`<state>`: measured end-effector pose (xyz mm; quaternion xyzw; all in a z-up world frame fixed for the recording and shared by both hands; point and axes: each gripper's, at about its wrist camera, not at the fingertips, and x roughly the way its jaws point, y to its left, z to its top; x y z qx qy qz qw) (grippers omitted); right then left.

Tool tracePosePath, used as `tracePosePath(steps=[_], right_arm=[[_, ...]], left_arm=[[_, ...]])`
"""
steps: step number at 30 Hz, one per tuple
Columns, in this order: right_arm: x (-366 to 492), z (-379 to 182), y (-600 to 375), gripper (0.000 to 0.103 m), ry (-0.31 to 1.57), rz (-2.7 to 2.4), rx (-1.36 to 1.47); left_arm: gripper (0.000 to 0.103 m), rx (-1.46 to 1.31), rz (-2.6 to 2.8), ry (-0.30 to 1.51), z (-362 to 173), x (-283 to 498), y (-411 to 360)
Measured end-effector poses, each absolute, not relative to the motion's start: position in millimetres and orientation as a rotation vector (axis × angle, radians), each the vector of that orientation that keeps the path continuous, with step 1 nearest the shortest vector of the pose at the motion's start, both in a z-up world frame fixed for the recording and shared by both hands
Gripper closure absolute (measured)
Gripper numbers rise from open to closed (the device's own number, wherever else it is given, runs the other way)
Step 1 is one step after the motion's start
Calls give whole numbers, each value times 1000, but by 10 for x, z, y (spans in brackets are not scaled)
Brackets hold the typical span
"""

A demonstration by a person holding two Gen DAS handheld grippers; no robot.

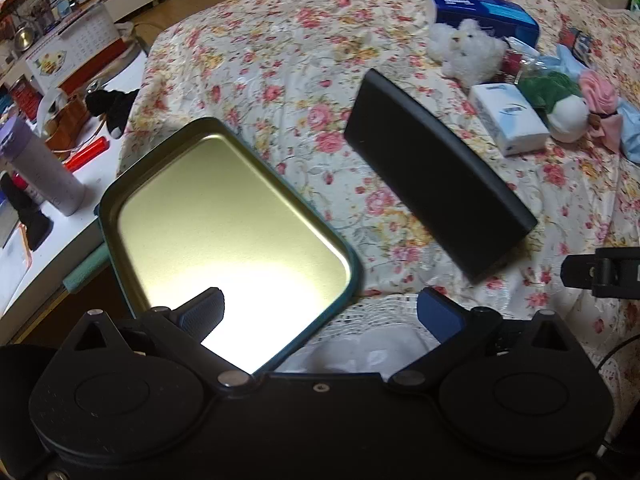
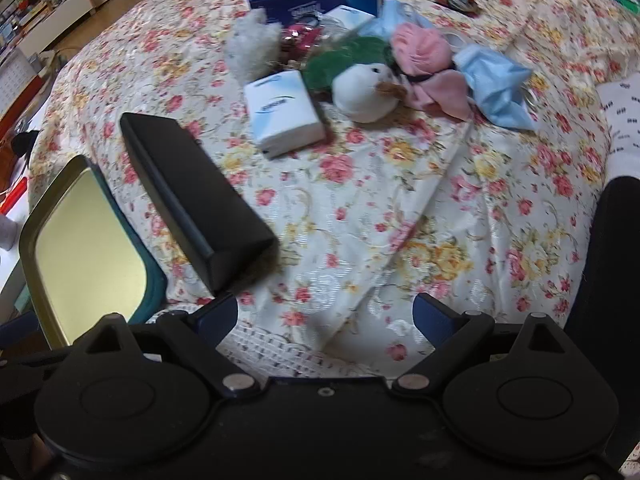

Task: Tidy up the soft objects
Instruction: 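Move both tools over the pile of soft items on the bed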

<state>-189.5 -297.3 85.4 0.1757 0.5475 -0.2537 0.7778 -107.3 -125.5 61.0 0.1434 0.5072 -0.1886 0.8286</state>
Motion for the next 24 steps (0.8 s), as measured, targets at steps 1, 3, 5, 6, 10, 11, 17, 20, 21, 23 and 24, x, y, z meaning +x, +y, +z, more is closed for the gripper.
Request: tracePosePath(steps=[1, 3, 5, 6, 10, 11, 17, 20, 21, 23, 24], right_arm=[[-1907, 846, -3002, 9, 1184, -552, 387], [-1939, 837, -3055, 9, 1181, -559, 397], [-1964, 829, -3111, 9, 1178, -567, 411], [-1975, 827, -3132, 9, 1177, -569, 415], [-2033, 831, -3244, 9, 1168, -585, 438], [-2047, 832, -3282, 9, 1165, -591, 445], [-2134, 842, -3536, 9, 1145, -636, 488], [-2165, 848, -3685, 9, 1136, -669, 506], [-2171, 848, -3720, 9, 1134, -678, 510], [-2193, 870, -3812, 9, 1122, -700, 512], [-2198, 884, -3840, 9, 1115, -707, 509]], left_arm=[[4, 309, -405, 1076, 614, -1087, -1287], [4, 321, -414, 1071, 623, -1122, -1357], [4, 335, -421, 1066, 632, -1151, -1418], [4, 341, -425, 1063, 638, -1163, -1443], [3, 348, -434, 1050, 695, -1195, -1523], [3, 351, -436, 1045, 716, -1199, -1543], [3, 409, -442, 990, 884, -1224, -1746], [3, 436, -472, 981, 967, -1226, -1880], [3, 437, -491, 982, 990, -1222, -1928], [3, 423, -531, 982, 1026, -1217, -2002], [3, 421, -548, 985, 1037, -1213, -2051]])
